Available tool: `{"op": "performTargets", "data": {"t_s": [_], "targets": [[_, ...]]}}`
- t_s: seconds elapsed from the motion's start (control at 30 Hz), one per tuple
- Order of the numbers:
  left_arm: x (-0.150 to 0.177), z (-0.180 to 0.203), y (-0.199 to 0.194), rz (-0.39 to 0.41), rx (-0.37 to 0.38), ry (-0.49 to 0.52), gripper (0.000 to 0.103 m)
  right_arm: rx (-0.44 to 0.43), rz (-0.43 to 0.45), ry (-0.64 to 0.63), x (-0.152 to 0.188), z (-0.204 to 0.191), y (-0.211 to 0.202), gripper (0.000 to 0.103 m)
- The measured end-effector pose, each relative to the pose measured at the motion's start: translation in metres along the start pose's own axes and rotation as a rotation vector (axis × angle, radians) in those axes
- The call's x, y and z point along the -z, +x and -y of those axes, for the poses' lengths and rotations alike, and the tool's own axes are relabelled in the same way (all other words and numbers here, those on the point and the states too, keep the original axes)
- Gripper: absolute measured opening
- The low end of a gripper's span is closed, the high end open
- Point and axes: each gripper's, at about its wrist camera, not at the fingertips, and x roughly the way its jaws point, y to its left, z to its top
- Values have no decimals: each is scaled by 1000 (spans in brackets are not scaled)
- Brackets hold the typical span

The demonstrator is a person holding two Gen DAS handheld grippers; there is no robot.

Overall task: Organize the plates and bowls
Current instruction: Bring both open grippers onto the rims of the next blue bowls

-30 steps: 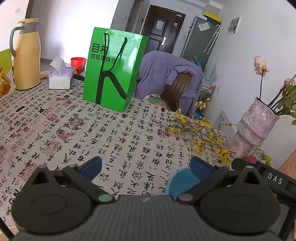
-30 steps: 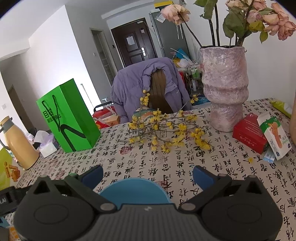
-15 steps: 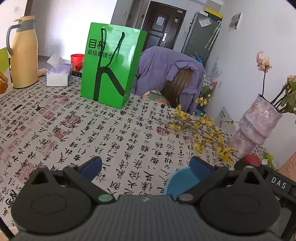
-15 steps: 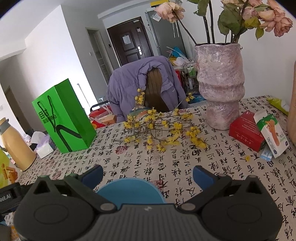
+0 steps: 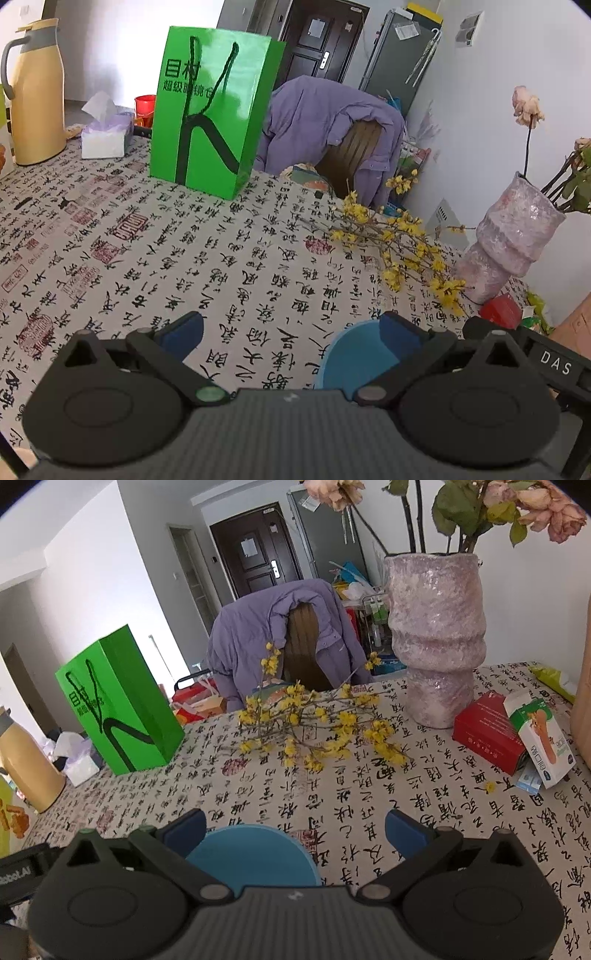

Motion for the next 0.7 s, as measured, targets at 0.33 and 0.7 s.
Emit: {"op": "performTargets", "data": {"t_s": [0.33,0.7], "targets": [[11,1,24,-76,1,-23,103,61,-56,-54,6,0,20,103],[19,7,47,-120,-6,-10,103,112,-136,-140,18,6,49,101]]}}
